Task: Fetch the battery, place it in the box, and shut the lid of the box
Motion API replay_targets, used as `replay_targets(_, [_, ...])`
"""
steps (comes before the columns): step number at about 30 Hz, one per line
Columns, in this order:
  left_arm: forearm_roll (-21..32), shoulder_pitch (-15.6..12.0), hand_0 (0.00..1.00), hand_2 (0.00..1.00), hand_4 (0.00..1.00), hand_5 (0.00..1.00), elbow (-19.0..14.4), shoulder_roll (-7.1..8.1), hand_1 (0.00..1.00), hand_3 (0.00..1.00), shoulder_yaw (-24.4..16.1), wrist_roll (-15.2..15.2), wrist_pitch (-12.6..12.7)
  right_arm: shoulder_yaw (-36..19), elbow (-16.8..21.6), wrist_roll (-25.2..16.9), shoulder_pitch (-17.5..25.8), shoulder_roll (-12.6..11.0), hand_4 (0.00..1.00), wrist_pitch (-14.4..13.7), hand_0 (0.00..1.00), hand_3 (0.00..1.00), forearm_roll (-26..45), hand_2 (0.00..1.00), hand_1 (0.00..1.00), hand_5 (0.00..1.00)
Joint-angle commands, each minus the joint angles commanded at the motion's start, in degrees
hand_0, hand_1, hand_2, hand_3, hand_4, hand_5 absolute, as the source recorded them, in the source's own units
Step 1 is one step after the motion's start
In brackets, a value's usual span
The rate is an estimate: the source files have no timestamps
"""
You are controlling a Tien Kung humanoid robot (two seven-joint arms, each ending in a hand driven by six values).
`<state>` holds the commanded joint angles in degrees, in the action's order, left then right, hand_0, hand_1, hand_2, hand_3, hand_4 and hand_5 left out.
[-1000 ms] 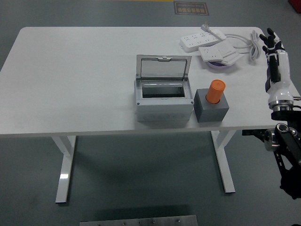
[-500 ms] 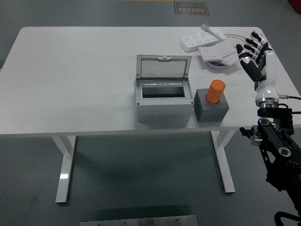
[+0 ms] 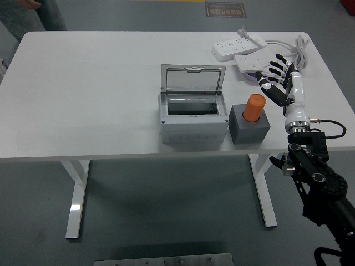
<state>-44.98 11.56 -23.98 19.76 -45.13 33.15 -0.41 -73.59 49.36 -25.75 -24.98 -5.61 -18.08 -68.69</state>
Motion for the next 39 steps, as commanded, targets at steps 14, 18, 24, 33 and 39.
replay_targets(14, [-0.03, -0.02, 0.851, 0.825, 0.845, 0.494, 0.01, -0.13, 0.897, 0.790, 0.00, 0.00, 0.03, 3.76, 0.73, 1.57, 1.11, -0.04, 0.865, 0.19, 0.783, 0.885, -1.88, 0.797, 0.801, 0.299])
replay_targets(18, [-0.08, -0.05, 0.850, 0.825, 0.842, 0.491, 0.00, -0.17, 0.897, 0.789, -0.05, 0.03, -0.01, 4.57, 0.80, 1.53, 1.65, -0.61, 0.862, 0.11, 0.798, 0.884, -2.10, 0.788, 0.800, 0.299])
replay_targets(24, [-0.28, 0.12, 0.848, 0.824, 0.841, 0.489, 0.01, -0.18, 0.897, 0.787, -0.16, -0.02, -0.14, 5.26, 0.33, 1.23, 2.40, -1.09, 0.860, 0.02, 0.782, 0.865, -1.98, 0.772, 0.786, 0.299])
replay_targets(33, [-0.87, 0.43, 0.846, 0.822, 0.840, 0.487, -0.03, -0.24, 0.897, 0.786, -0.52, 0.14, -0.36, 6.19, -0.40, 1.14, 2.46, -1.28, 0.867, -0.02, 0.758, 0.841, -1.79, 0.763, 0.782, 0.316])
replay_targets(39, [-1.38, 0.69, 0.846, 0.822, 0.839, 0.485, -0.04, -0.37, 0.897, 0.786, -0.81, 0.28, -0.54, 7.08, -1.28, 0.99, 2.28, -1.33, 0.882, 0.06, 0.750, 0.837, -1.32, 0.765, 0.784, 0.350])
